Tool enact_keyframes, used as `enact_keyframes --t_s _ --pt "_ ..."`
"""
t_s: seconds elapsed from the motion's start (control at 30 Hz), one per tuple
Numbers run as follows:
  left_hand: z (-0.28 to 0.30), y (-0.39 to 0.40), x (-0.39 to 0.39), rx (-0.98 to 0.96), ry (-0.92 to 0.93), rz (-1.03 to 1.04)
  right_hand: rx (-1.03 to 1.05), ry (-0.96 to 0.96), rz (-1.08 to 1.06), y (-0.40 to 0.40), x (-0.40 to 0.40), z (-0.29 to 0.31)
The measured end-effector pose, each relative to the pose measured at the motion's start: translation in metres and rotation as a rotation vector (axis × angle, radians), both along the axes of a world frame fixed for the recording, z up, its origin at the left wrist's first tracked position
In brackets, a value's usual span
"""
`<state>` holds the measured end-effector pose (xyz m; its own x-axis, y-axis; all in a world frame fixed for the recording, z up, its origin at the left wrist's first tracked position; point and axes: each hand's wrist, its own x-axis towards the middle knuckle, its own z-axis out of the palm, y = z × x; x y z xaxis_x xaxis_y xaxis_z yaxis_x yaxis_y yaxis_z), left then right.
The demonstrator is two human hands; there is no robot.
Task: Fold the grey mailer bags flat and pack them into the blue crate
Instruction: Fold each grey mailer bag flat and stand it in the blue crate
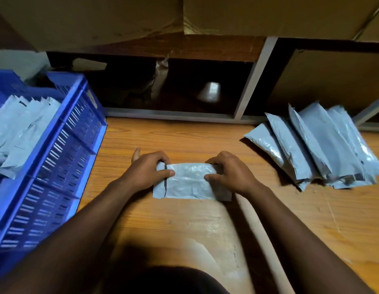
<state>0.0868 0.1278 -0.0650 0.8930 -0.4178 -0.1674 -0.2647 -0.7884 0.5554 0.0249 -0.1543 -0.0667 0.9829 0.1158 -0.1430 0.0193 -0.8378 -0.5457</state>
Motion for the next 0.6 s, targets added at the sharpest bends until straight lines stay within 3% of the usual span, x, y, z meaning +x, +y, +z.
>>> enact_keyframes --t_s 0.1,0.2,0.33,0.43,0.6 --pt "0.018 0.004 -0.004 -0.131 -0.206 0.012 0.157 -0.182 -0.016 -0.006 -0.005 0.014" --pt "0.009 0.005 -0.017 -0.198 -0.451 -0.071 0.095 -0.420 -0.008 -0.003 -0.020 0.009" --pt "-0.033 0.012 -0.042 -0.128 -0.302 -0.165 0.020 -0.374 0.043 0.007 -0.050 -0.028" --pt "-0.048 0.018 -0.058 -0.135 -0.117 -0.103 0.035 -0.318 0.043 0.007 -0.066 -0.041" --pt "-0.043 -0.017 -0.041 -0.181 -0.235 -0.039 -0.052 -0.329 -0.054 0.027 -0.027 -0.026"
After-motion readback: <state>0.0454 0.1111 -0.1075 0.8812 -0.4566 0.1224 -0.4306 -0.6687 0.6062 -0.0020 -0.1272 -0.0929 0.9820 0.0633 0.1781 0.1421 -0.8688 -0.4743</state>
